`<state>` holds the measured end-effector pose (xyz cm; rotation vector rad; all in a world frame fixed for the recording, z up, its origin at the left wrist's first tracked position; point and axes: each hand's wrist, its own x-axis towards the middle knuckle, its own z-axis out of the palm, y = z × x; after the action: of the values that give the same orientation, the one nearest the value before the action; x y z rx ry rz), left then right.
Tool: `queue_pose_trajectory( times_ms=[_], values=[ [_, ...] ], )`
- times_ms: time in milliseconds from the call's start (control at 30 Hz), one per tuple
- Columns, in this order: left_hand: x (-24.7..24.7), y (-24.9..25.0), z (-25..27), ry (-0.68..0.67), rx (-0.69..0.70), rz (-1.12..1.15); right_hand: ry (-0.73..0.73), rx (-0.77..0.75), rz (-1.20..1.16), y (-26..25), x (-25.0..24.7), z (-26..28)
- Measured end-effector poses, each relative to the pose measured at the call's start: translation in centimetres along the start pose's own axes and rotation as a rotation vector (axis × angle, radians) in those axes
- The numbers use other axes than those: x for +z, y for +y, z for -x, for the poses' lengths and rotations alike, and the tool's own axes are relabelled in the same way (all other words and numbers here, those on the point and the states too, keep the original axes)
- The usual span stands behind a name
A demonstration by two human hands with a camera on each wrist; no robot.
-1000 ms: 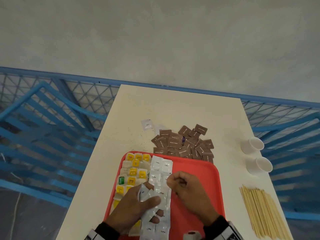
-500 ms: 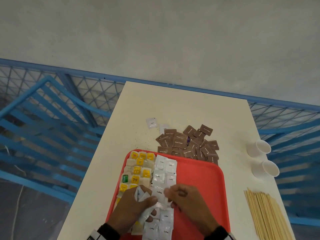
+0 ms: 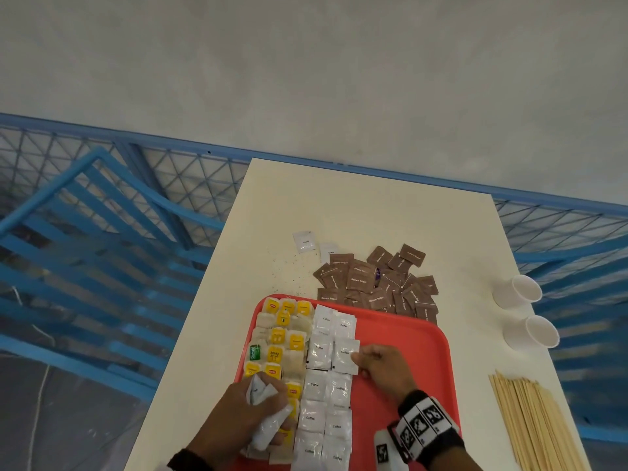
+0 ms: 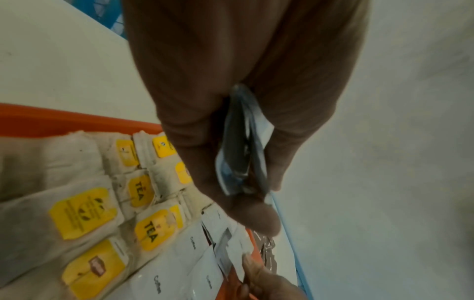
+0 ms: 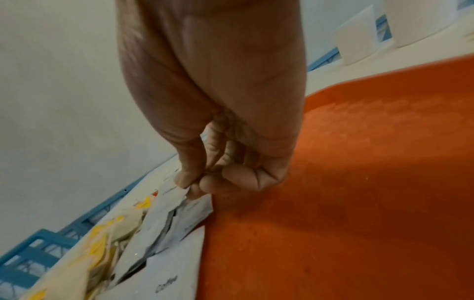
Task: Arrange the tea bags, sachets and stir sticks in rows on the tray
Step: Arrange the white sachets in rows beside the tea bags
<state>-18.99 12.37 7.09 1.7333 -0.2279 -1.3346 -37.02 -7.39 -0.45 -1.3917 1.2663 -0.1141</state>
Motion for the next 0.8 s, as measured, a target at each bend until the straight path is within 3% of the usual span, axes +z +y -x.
queue_pose_trajectory(
  times_ms=[133, 300, 533, 600, 733, 800],
  values=[
    [-0.6, -0.2, -0.4, -0.03, -0.04, 0.087, 0.052, 0.027, -0.032, 0.5, 0.6, -0.9],
    [-0.7, -0.2, -0.5, -0.086, -0.067, 0.135, 0.205, 0.014, 0.091, 1.5, 1.3, -1.1],
    [0.1, 0.9, 0.0, -0.189, -0.067, 0.332, 0.218, -0.073, 0.148, -0.2, 0.9, 1.0],
    [0.6, 1.1, 0.1, -0.203, -0.027, 0.361, 0.154, -0.182, 0.115, -2.5, 0.6, 3.2],
    [2.2, 1.7, 0.4, -0.139, 0.128, 0.209, -0.169, -0.303, 0.083, -6.6, 1.4, 7.7],
    [3.3, 2.0, 0.7, -0.145, 0.169, 0.144, -0.162, -0.356, 0.066, -7.3, 1.4, 8.5]
  ],
)
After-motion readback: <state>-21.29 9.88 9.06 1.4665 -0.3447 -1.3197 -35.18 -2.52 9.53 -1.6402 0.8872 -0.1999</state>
